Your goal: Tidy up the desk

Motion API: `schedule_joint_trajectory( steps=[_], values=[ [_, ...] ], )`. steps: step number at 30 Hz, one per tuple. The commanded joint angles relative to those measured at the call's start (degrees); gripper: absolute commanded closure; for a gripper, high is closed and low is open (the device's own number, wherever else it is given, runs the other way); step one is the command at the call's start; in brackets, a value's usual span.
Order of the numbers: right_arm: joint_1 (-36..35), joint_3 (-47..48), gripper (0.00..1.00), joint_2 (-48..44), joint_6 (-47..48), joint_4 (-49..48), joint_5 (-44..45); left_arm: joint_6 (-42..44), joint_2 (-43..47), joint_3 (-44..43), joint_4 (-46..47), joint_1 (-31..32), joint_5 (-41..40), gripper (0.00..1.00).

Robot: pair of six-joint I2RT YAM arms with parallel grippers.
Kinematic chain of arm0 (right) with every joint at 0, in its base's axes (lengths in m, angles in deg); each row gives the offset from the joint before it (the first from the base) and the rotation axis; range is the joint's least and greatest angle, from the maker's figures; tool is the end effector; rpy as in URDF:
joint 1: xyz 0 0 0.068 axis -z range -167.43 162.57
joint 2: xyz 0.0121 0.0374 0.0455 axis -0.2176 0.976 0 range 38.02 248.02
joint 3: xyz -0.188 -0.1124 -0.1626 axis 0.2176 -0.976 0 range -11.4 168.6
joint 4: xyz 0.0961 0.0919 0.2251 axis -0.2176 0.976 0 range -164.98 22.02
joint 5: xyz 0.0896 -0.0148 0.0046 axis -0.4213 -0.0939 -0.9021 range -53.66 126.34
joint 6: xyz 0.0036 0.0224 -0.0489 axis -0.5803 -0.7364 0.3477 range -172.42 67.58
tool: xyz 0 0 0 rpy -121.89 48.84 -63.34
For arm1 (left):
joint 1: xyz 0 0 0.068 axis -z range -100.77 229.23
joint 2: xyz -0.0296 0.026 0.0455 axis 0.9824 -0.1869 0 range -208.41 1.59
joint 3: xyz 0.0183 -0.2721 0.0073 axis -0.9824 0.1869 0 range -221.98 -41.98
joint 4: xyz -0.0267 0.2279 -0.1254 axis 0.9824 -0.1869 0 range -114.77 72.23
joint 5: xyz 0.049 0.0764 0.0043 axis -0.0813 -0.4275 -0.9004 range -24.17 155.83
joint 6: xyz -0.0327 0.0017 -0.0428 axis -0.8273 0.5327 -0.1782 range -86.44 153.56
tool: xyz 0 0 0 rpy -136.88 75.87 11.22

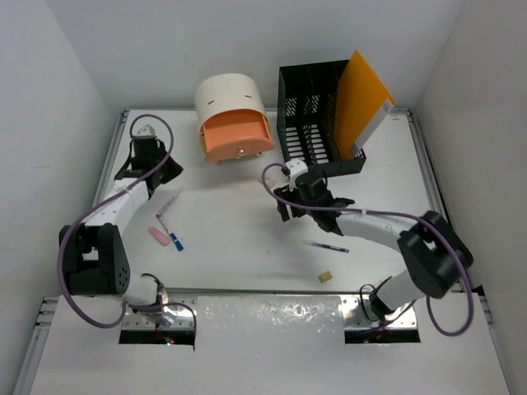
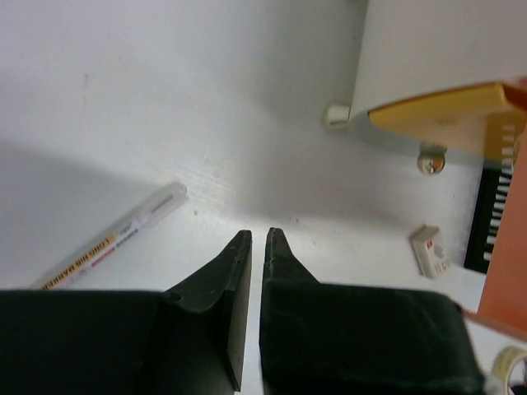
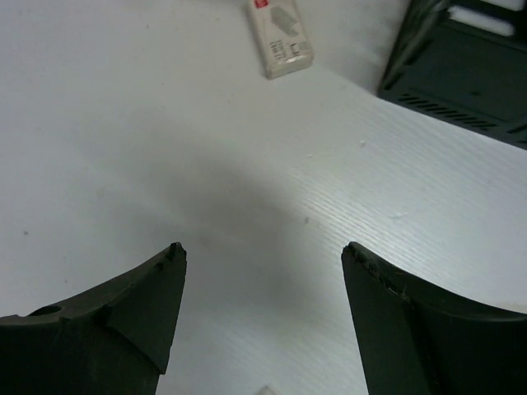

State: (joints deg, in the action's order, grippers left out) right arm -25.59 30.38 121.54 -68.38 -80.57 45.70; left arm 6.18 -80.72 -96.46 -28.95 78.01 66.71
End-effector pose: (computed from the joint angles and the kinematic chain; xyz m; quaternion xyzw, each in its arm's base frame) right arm 0.2403 0.1813 0.1931 -0.1347 0.8792 0.1405 0.4349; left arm 0.3145 0.0062 0.2449 -0.2197 0.8754 -0.1042 0.4177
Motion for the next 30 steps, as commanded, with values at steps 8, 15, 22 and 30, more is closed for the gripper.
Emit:
schedule_joint_trajectory(
  steps=[8,15,22,30],
  values=[
    [1.85,7.17,0.28,15.26,6.03,-15.15,-11.03,1.53,7.32,0.51,-6.57,0.33,3.33,0.95],
    [4.13,7.88,0.28,19.48,8.06,-20.95,-13.93,3.29,10.76,-0.01,-9.82,0.33,1.05,0.95],
    [5.37,4.54,0.30,22.64,5.16,-29.39,-17.80,4.26,11.99,-2.12,-12.64,0.33,-0.10,0.95],
    [5.72,2.87,0.30,25.28,3.66,-35.19,-18.68,3.91,12.34,-3.61,-13.60,0.33,0.61,0.95]
  ],
)
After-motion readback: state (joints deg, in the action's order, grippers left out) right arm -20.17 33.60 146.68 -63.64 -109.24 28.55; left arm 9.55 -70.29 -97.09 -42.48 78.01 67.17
